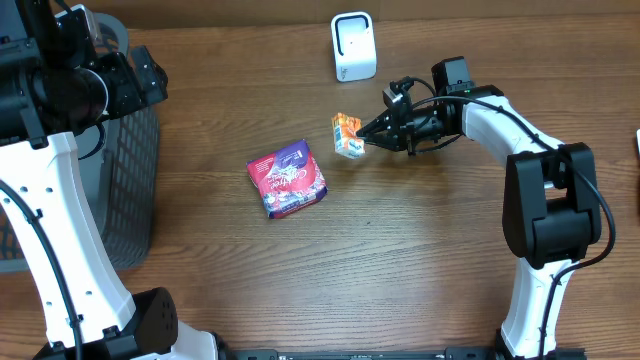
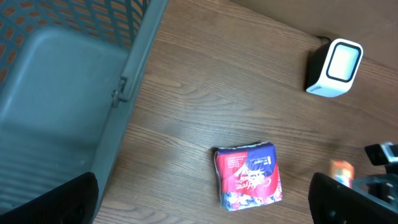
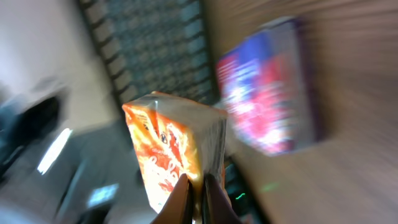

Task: Scan the item barcode
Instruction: 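Swing the held orange box up to the white scanner, then carry the orange box to the far right edge and release it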

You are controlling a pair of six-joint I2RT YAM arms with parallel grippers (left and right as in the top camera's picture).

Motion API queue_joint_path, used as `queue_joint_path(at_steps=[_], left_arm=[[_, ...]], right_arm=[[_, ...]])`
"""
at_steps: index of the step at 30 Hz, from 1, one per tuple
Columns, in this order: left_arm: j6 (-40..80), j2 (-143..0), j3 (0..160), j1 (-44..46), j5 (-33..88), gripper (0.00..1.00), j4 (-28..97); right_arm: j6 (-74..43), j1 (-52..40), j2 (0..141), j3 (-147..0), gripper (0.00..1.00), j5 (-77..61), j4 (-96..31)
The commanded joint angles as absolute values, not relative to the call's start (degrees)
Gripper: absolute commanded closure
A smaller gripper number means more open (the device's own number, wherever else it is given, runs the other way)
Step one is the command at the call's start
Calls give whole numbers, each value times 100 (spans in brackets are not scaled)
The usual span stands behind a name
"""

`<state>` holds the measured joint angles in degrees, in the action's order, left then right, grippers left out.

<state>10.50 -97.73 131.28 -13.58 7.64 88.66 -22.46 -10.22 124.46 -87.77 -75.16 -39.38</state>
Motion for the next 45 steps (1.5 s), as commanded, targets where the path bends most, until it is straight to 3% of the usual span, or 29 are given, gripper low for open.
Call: queue_joint_path(at_steps=[1,11,18,27,45], left_arm=[[1026,-9749,13205,-1347,725,0,8847],[1026,-9749,13205,-1347,725,0,8847],[1026,-9749,13205,-1347,725,0,8847],[1026,-9749,13205,-1347,725,0,8844],[1028,-9749,13205,-1347,725,0,8847]], right_arm=[[-2836,-1039,12381,-9100,96,-4908,-4091],[-2093,-1280,12368,-11303,96,-534,-4810],[397,-1767,12398,-11734,96,1376,-3256],[3719,-2058,12997,-11734,96,1584,-1629],[4097,-2268,13681,-11734,96,1105,-993]])
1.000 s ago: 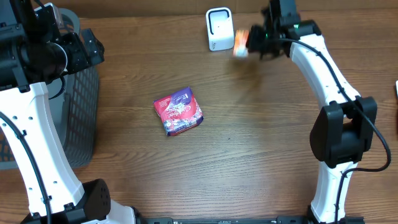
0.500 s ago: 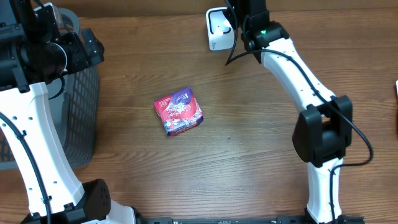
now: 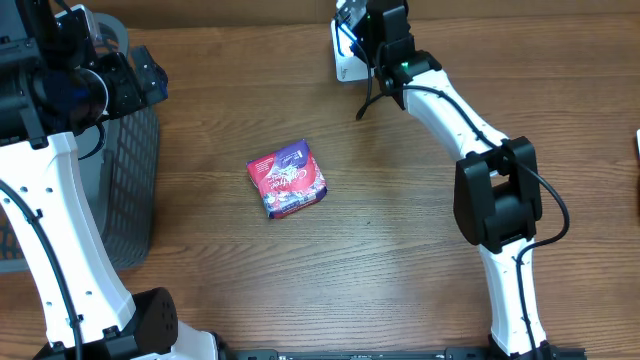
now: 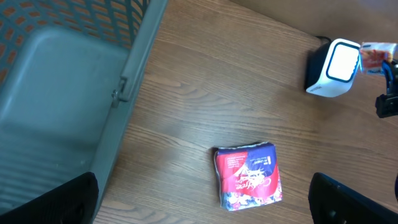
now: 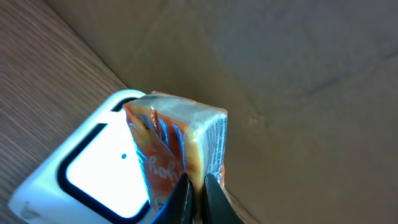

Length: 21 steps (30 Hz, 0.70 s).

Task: Scan the item barcode
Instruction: 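Carry the orange box to the far right edge and release it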

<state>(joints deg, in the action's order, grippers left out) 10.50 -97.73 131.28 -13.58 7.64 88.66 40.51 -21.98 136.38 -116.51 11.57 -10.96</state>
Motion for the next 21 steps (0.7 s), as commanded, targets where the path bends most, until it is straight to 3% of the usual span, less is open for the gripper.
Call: queue_joint_path(at_steps=[1,4,10,21], left_arm=[[1028,-9749,13205,-1347,725,0,8847],[1026,-9749,13205,-1347,725,0,8847],[1026,-9749,13205,-1347,725,0,8847],[1026,-9749,13205,-1347,725,0,8847]], right_arm=[[4095,-2268,13681,-11734,96,1168,-941],[3981,-2265,13681,-11736,96,1680,-735],[2497,-2049,13607,-11872,96,3321,-580],[-1463,-268,12717,-11898,96,3542,-3301]])
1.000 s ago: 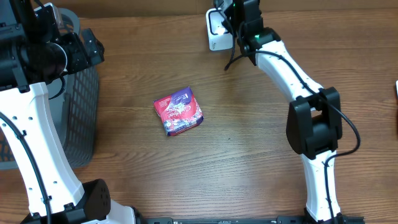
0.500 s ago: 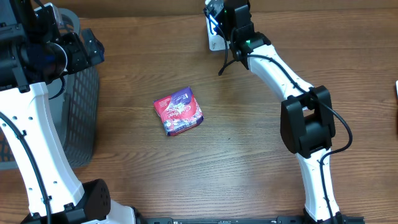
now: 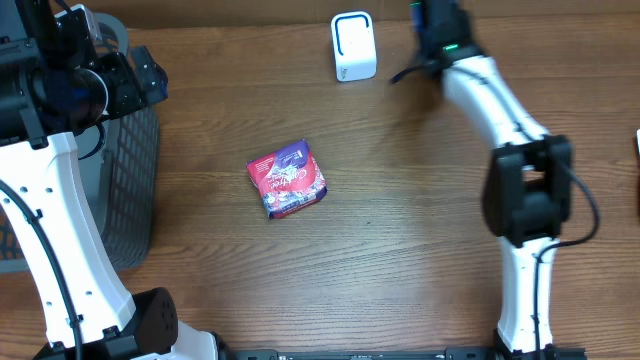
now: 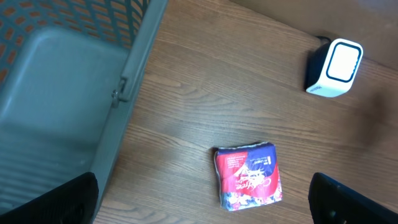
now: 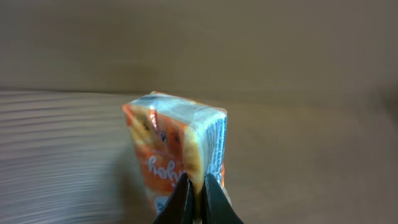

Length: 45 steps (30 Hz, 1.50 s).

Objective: Scan the item barcode

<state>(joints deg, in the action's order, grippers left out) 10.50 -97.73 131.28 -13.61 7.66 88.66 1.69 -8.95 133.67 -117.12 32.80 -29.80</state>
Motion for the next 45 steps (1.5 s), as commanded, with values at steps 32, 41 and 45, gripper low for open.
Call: queue_joint_path(at_steps=[32,41,45], left_arm=[[1028,-9749,13205,-1347,725,0,8847],[1028,-9749,13205,-1347,725,0,8847],[1026,-9749,13205,-1347,725,0,8847]], right_arm=[[-2375,2773,11620,-11815,0,-419,-6366],[-1140,1557,11198,-11719,0,-4910,-6853],[-43,316,11209,-11369,0,-4646,-7244]])
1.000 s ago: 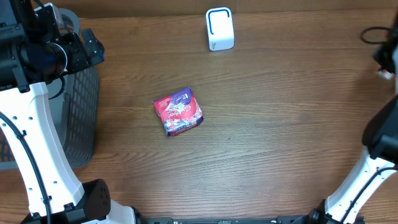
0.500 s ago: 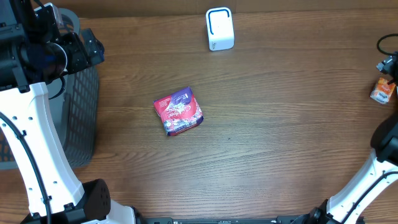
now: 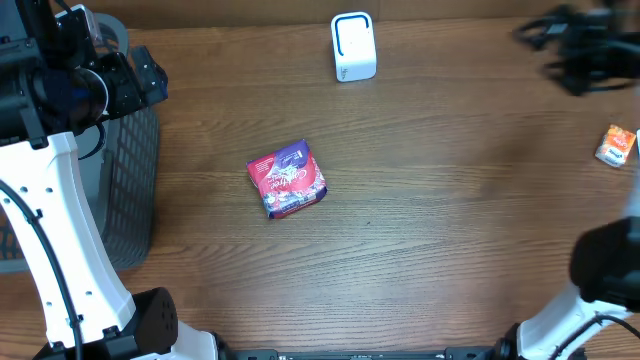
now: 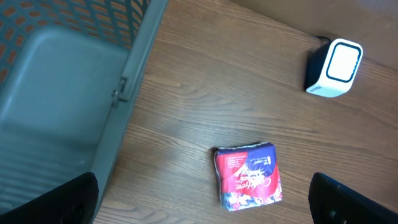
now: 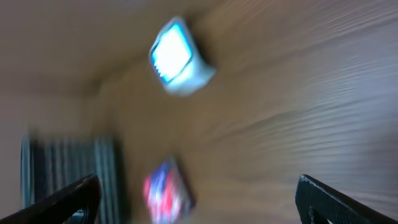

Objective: Scan the item barcode

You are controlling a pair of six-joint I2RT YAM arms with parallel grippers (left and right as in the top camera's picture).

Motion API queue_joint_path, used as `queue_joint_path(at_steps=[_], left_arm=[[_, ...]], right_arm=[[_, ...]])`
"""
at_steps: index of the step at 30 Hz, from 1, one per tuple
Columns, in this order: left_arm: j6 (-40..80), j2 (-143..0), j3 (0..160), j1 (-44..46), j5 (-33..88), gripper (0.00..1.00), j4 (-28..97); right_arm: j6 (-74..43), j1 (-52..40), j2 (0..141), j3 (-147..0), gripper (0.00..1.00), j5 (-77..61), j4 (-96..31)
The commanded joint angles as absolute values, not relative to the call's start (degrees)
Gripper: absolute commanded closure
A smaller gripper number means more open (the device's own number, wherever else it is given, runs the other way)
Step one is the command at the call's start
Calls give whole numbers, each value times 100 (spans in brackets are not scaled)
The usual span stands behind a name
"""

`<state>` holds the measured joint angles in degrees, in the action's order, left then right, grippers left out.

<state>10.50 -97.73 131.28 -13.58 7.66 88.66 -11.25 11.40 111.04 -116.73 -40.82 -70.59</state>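
Observation:
The small orange carton (image 3: 617, 146) lies on the table at the far right edge, free of any gripper. The white barcode scanner (image 3: 353, 46) stands at the back middle, also seen as scanner (image 5: 180, 57) and scanner (image 4: 334, 67). My right gripper (image 5: 199, 199) is open and empty, its view motion-blurred; the right arm (image 3: 590, 45) is a dark blur at the back right. My left gripper (image 4: 202, 200) is open and empty, held high near the basket's edge. A red and blue packet (image 3: 287, 179) lies mid-table.
A grey mesh basket (image 4: 56, 112) fills the left side, under the left arm (image 3: 60, 200). The packet (image 4: 249, 176) lies to the right of the basket. The wooden table (image 3: 430, 250) runs to the right edge beside the carton.
My right gripper, then shut on the orange carton near the back edge, is now open. The carton lies on the table at the far right. The right arm has moved right.
My right gripper held the orange carton above the table right of the packet. Then it held it in front of the scanner's lit face. Then it was further right at the back, still shut on it. Now the carton lies at the far right, released.

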Motion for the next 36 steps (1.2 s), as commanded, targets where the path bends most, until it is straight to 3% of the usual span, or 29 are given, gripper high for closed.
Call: queue_joint_path(at_steps=[1,4,6,9,11,16,27,36], left_arm=[[1028,-9749,13205,-1347,725,0,8847],[1028,-9749,13205,-1347,725,0,8847],[1026,-9749,13205,-1347,725,0,8847],[1028,-9749,13205,-1347,725,0,8847],[1026,-9749,13205,-1347,725,0,8847],[1028,-9749,13205,-1347,725,0,8847],[1026,-9749,13205,-1347,725,0,8847],[1026,-9749,13205,-1347,725,0,8847]], right_arm=[[119,-58,11216,-11244,0,-4427,-7308],[91,-1120,11231,-10755,1,-3741,-7183],[-314,-1747,11233,-10366,8,-3378,-6790],[-1216,-2554,11244,-9738,46,-2532,-5905],[-1846,-2971,11279,-9367,65,-2147,-5323],[-2720,-3454,11485,-8967,96,-2126,-4388],[-3033,-3566,12075,-8962,96,-2102,-3229],[-3070,-3441,12357,-8960,96,-1881,-3710]])
